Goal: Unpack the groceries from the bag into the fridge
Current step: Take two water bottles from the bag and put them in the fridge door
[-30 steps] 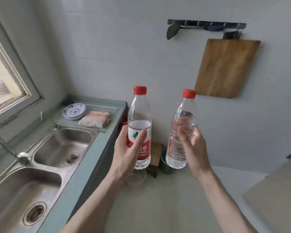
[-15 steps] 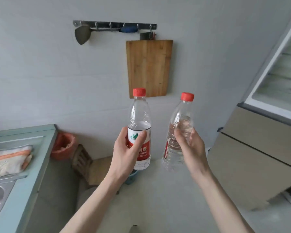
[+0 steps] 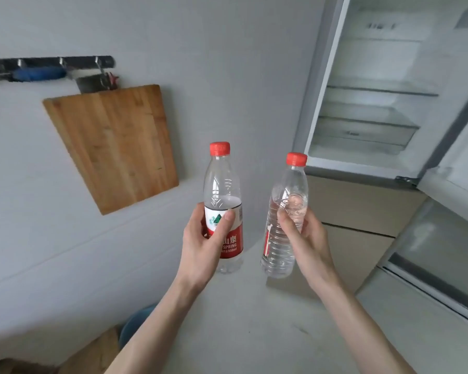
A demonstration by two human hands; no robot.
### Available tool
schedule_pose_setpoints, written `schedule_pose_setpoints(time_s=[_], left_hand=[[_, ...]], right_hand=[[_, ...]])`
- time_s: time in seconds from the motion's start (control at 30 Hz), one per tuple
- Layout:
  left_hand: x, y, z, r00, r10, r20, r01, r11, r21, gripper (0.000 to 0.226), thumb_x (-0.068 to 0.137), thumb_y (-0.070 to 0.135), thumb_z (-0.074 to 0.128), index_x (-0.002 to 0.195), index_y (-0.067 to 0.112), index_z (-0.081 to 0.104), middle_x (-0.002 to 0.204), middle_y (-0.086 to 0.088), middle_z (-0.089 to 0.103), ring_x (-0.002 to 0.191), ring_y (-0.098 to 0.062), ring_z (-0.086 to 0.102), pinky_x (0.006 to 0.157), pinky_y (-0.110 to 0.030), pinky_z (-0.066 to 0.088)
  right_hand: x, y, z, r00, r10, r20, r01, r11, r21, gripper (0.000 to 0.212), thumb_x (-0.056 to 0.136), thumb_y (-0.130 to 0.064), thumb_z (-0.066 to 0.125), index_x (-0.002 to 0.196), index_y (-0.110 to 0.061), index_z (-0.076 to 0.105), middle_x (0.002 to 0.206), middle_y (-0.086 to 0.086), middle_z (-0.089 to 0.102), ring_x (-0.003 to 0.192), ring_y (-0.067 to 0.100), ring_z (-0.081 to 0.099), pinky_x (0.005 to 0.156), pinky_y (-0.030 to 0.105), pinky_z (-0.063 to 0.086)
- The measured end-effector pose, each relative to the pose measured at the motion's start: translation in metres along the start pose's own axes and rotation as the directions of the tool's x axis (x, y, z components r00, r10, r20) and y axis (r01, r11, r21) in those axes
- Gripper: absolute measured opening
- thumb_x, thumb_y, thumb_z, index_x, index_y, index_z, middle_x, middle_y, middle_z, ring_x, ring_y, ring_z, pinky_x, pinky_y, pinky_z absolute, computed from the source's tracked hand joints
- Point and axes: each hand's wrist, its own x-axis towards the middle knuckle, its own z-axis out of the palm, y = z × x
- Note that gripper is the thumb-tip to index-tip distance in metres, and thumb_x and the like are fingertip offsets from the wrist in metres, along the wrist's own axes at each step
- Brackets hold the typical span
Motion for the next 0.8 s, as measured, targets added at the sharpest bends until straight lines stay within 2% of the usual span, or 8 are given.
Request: schedule_pose_setpoints(time_s=[0.1,0.17,0.23,0.3,0.4,0.53,0.7,0.8], left_hand=[[0.040,-0.007,0.016,0.996,0.006,0.090,-0.005,1.000,-0.019,0.043,0.084,0.050,0.066,0.109,0.015,0.064,0.096,-0.001,0.075,0.088,-0.011,0.072,0.072,-0.018,0.055],[0.064,-0.013,0.029,0.988,0.011,0.153,-0.007,1.000,-0.028,0.039,0.087,0.046,0.067,0.110,0.015,0.064,0.094,0.002,0.075,0.085,-0.007,0.072,0.071,-0.017,0.055],[0.086,-0.017,0.046,0.978,0.001,0.207,0.009,0.999,-0.047,0.025,0.095,0.033,0.067,0.108,0.012,0.063,0.087,0.004,0.074,0.078,-0.006,0.072,0.067,-0.017,0.054],[0.108,-0.022,0.065,0.963,-0.005,0.269,0.023,0.998,-0.063,0.016,0.100,0.023,0.065,0.107,0.009,0.062,0.085,0.001,0.074,0.075,-0.008,0.071,0.066,-0.017,0.055],[0.137,-0.031,0.099,0.942,-0.001,0.336,0.027,0.997,-0.071,0.020,0.097,0.030,0.069,0.106,0.013,0.063,0.093,-0.007,0.073,0.082,-0.013,0.070,0.070,-0.020,0.057],[0.165,-0.041,0.154,0.910,-0.026,0.415,0.075,0.992,-0.101,0.038,0.085,0.047,0.074,0.106,0.016,0.064,0.090,-0.002,0.074,0.083,-0.017,0.073,0.072,-0.027,0.060],[0.194,-0.062,0.235,0.868,-0.008,0.496,0.067,0.993,-0.100,0.046,0.081,0.050,0.070,0.112,0.017,0.064,0.093,0.000,0.075,0.086,-0.016,0.074,0.069,-0.024,0.057],[0.208,-0.069,0.287,0.836,-0.003,0.549,0.052,0.996,-0.074,0.048,0.078,0.054,0.066,0.117,0.025,0.064,0.098,0.007,0.077,0.093,-0.013,0.075,0.071,-0.023,0.059]], right_hand=[[0.029,0.004,-0.011,0.995,-0.011,-0.102,0.009,1.000,-0.024,0.031,0.093,-0.040,0.073,0.118,-0.022,0.070,0.108,0.004,0.078,0.103,0.024,0.074,0.093,0.041,0.057],[0.045,0.002,-0.021,0.986,-0.021,-0.166,0.013,0.999,-0.049,0.034,0.090,-0.044,0.071,0.117,-0.024,0.069,0.109,0.003,0.078,0.103,0.022,0.074,0.090,0.035,0.058],[0.059,-0.001,-0.033,0.973,-0.027,-0.229,0.013,0.998,-0.065,0.038,0.085,-0.046,0.069,0.116,-0.023,0.069,0.106,0.002,0.078,0.099,0.020,0.075,0.082,0.027,0.059],[0.075,-0.004,-0.048,0.955,-0.040,-0.294,0.016,0.996,-0.084,0.041,0.084,-0.047,0.068,0.117,-0.023,0.069,0.105,-0.001,0.078,0.099,0.018,0.075,0.082,0.027,0.060],[0.097,-0.004,-0.074,0.927,-0.072,-0.367,0.029,0.992,-0.122,0.044,0.087,-0.048,0.068,0.123,-0.023,0.068,0.108,-0.002,0.077,0.100,0.016,0.075,0.085,0.032,0.060],[0.114,0.007,-0.111,0.880,-0.093,-0.467,0.013,0.985,-0.171,0.042,0.087,-0.050,0.065,0.118,-0.022,0.069,0.099,0.001,0.076,0.090,0.018,0.076,0.077,0.031,0.061],[0.131,0.026,-0.169,0.832,-0.106,-0.545,-0.022,0.975,-0.222,0.038,0.087,-0.047,0.063,0.109,-0.016,0.067,0.089,0.002,0.074,0.078,0.014,0.075,0.067,0.022,0.058],[0.144,0.035,-0.209,0.798,-0.102,-0.594,-0.050,0.971,-0.235,0.034,0.087,-0.046,0.064,0.108,-0.019,0.067,0.088,-0.002,0.074,0.078,0.011,0.074,0.066,0.017,0.056]])
